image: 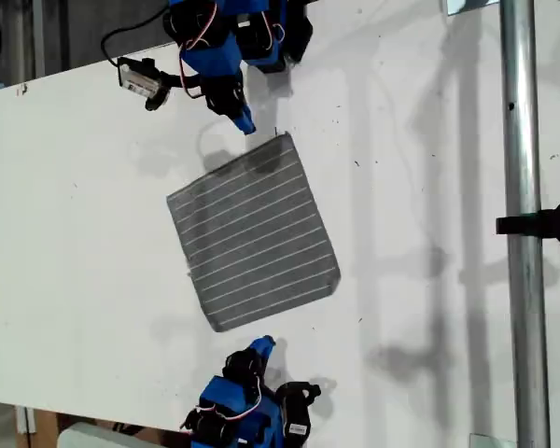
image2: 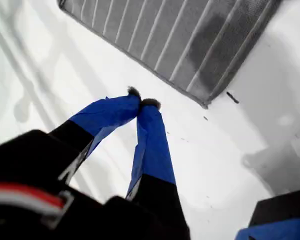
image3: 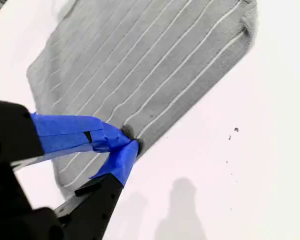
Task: Grasp corners of a towel and fold twice.
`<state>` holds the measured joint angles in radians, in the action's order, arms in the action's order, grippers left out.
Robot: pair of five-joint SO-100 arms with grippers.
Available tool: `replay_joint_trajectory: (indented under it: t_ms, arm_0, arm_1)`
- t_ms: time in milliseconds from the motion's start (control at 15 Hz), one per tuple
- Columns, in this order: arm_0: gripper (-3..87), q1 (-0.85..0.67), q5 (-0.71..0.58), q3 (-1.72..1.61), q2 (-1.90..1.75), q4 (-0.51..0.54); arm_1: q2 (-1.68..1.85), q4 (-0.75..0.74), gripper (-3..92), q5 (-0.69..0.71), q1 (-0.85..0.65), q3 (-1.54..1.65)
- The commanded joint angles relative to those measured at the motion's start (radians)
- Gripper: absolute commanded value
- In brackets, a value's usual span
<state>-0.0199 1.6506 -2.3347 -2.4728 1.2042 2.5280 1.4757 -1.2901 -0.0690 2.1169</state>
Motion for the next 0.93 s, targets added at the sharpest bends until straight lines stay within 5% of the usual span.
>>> replay_joint_trajectory:
  t_ms: [0,133,400,867]
  arm_0:
    - [-2.9,0.078,-0.008,0.284,0.227,0.034]
    - [-2.9,0.143,-0.041,0.537,0.448,0.106]
    - [4.7,0.227,-0.114,1.034,0.865,0.348]
    - [10.1,0.227,-0.153,1.120,0.940,0.420]
  arm_1:
    - [-0.129,0.091,-0.3,0.127,0.031,-0.230]
    - [-0.272,0.179,0.2,0.265,0.043,-0.370]
    - [-0.456,0.256,32.8,0.433,-0.028,-0.416]
    - [-0.568,-0.058,35.3,0.488,-0.087,-0.066]
